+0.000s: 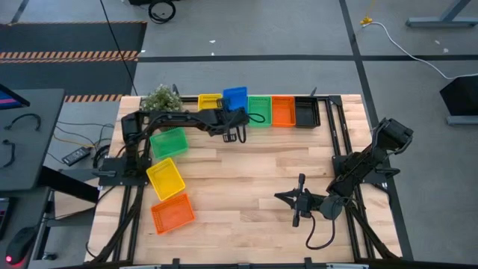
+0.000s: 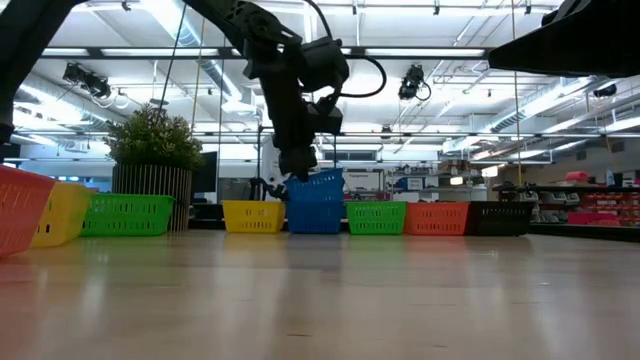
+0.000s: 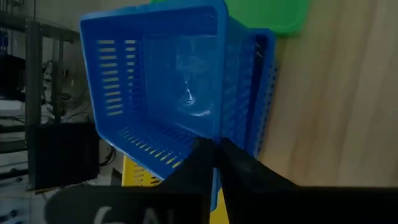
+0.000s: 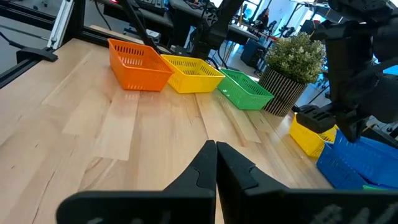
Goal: Stack baskets by color
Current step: Stack the bottom blue bin on top of the blue bin, then stack the bottom yellow bin on top of the yellow bin
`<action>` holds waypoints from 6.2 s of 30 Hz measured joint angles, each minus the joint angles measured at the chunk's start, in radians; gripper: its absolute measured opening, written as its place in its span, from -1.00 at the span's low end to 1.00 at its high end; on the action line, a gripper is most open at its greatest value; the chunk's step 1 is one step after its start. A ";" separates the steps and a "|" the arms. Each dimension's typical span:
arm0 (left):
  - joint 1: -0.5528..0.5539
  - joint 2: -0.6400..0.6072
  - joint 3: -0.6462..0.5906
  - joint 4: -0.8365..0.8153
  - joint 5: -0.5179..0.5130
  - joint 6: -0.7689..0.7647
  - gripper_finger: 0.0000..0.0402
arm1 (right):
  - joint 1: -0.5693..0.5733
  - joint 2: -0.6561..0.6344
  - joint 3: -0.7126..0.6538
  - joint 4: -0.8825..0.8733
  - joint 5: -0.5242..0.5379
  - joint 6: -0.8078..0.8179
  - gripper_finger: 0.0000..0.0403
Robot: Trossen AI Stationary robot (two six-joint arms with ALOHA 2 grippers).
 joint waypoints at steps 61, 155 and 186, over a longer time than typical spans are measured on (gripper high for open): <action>-1.059 -0.544 -0.339 -0.680 0.174 -1.739 -0.62 | -0.058 0.132 0.000 -0.058 -0.001 0.322 -0.98; -1.139 -0.544 -0.485 -0.451 0.207 -1.374 -0.93 | -0.059 0.132 0.000 -0.059 -0.001 0.322 -0.98; 0.080 -0.529 -0.535 0.279 0.258 0.212 -0.93 | -0.089 0.132 0.000 -0.059 -0.024 0.355 -0.98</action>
